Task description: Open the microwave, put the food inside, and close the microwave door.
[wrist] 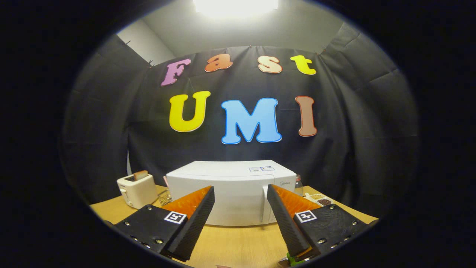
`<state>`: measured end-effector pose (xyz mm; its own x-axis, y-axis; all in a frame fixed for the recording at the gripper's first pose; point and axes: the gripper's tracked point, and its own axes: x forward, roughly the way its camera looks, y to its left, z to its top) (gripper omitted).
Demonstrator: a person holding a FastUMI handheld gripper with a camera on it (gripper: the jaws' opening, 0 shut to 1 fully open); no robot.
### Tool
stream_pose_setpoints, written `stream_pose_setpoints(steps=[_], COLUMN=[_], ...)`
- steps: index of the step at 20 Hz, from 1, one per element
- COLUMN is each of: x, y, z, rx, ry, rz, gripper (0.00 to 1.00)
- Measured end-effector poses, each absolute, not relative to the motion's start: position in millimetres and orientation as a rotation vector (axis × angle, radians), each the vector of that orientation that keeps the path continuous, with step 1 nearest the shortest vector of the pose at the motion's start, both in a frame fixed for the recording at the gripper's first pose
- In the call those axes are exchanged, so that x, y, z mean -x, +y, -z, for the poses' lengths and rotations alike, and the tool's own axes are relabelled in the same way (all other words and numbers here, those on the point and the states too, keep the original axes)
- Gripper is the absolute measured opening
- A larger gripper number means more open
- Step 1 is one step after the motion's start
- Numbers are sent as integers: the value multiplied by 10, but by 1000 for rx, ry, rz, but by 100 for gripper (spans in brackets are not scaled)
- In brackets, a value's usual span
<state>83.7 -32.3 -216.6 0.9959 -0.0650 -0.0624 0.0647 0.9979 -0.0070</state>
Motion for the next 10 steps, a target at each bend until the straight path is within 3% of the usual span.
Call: stream_pose_setpoints(steps=[10], x=[-1758], y=[-730], z=[3185], rx=[-25], ry=[206], rz=[160], gripper=[91])
